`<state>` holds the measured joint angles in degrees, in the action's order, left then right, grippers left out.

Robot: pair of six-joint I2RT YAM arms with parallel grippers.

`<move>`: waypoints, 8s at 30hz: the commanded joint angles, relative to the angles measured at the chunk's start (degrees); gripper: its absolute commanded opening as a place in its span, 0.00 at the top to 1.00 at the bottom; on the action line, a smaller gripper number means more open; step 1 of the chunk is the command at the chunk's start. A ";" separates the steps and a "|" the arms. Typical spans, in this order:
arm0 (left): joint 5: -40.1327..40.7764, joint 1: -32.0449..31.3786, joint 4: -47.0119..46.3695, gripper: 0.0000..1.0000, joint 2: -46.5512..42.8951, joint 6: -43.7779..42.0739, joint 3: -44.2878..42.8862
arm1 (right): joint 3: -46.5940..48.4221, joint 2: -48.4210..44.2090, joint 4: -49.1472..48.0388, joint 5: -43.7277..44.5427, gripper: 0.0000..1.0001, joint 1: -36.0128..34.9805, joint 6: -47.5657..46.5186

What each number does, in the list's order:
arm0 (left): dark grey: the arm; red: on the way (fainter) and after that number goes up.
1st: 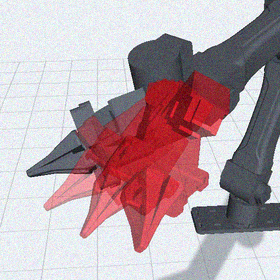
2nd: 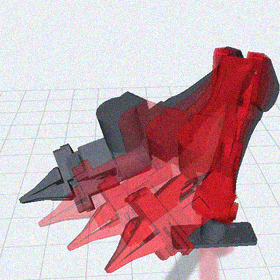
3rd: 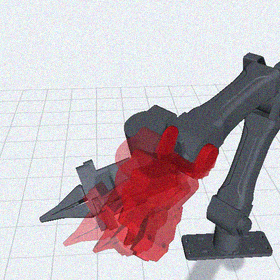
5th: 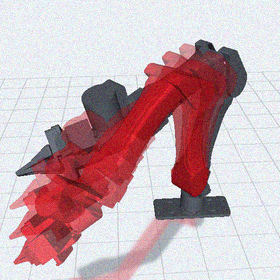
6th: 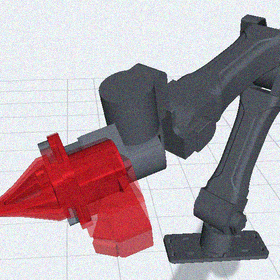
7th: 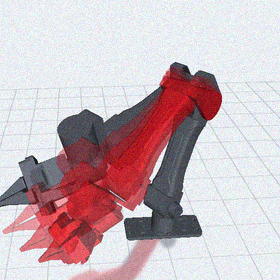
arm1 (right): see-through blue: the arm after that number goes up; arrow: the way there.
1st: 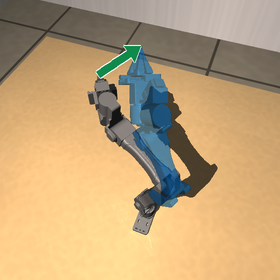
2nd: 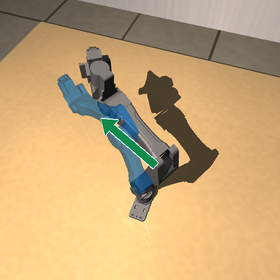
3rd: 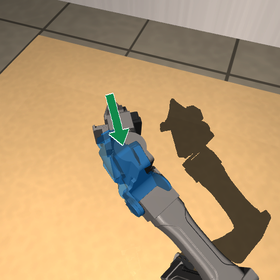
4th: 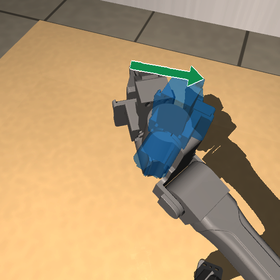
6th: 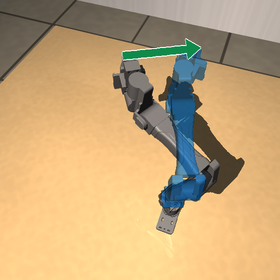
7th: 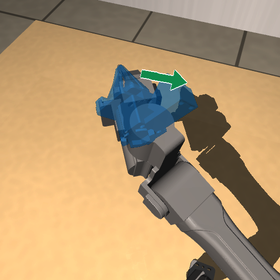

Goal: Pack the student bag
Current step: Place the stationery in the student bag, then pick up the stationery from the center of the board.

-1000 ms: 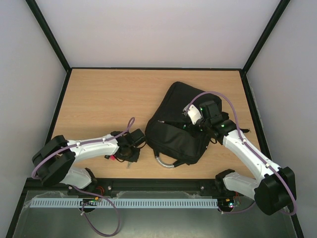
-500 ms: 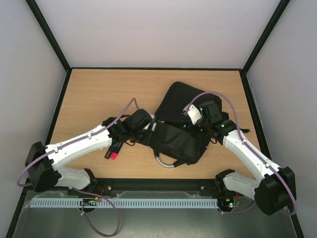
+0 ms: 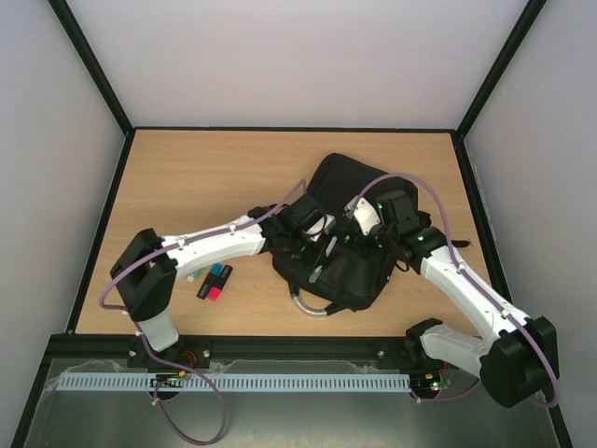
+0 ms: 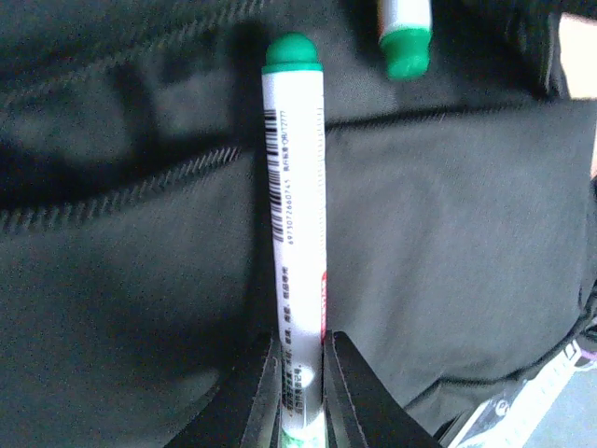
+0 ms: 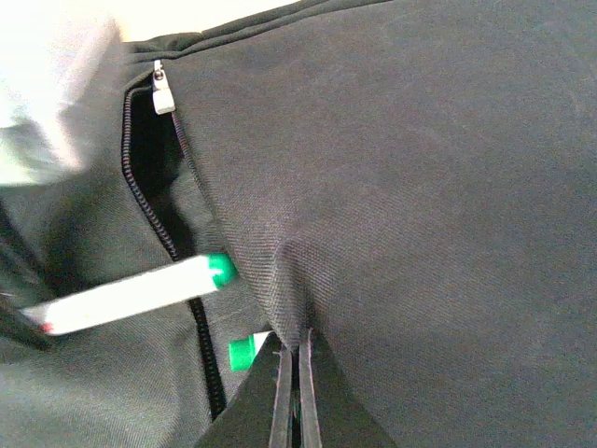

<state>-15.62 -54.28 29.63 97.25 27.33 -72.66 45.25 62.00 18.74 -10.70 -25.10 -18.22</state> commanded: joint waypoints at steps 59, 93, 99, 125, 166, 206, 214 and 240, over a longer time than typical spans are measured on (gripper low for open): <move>16.24 -2.50 -11.55 0.91 3.62 3.10 -0.95 | -1.22 -0.92 -0.51 -7.32 0.99 -0.56 -2.44; 25.81 -7.44 -12.14 0.78 1.27 10.12 3.61 | -1.27 -0.74 -0.30 -7.32 0.99 -0.30 -2.35; 27.14 -7.13 -13.16 0.91 5.09 5.99 -2.02 | -1.16 -1.08 -0.37 -7.16 0.99 -0.21 -2.35; 28.58 -6.78 -20.70 0.56 2.90 4.74 -1.11 | -1.13 -0.87 -0.46 -6.67 0.99 0.35 -2.09; 30.95 11.02 8.77 0.18 -30.62 20.20 34.17 | -1.07 -1.18 -0.04 -6.95 0.99 0.49 -2.96; 29.60 2.02 4.22 0.30 -21.58 25.44 38.21 | -1.03 -1.09 0.42 -6.79 0.99 0.58 -3.14; 32.95 -0.04 9.27 0.37 -19.59 30.95 37.84 | -1.13 -1.36 0.51 -7.03 0.99 0.58 -3.31; 28.95 0.61 8.25 0.73 -19.49 28.67 37.83 | -1.13 -1.79 0.68 -7.29 0.99 0.67 -3.40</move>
<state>14.66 -53.06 35.75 78.02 56.97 -35.53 44.18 61.17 18.33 -15.44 -24.43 -21.26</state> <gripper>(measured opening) 0.304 0.021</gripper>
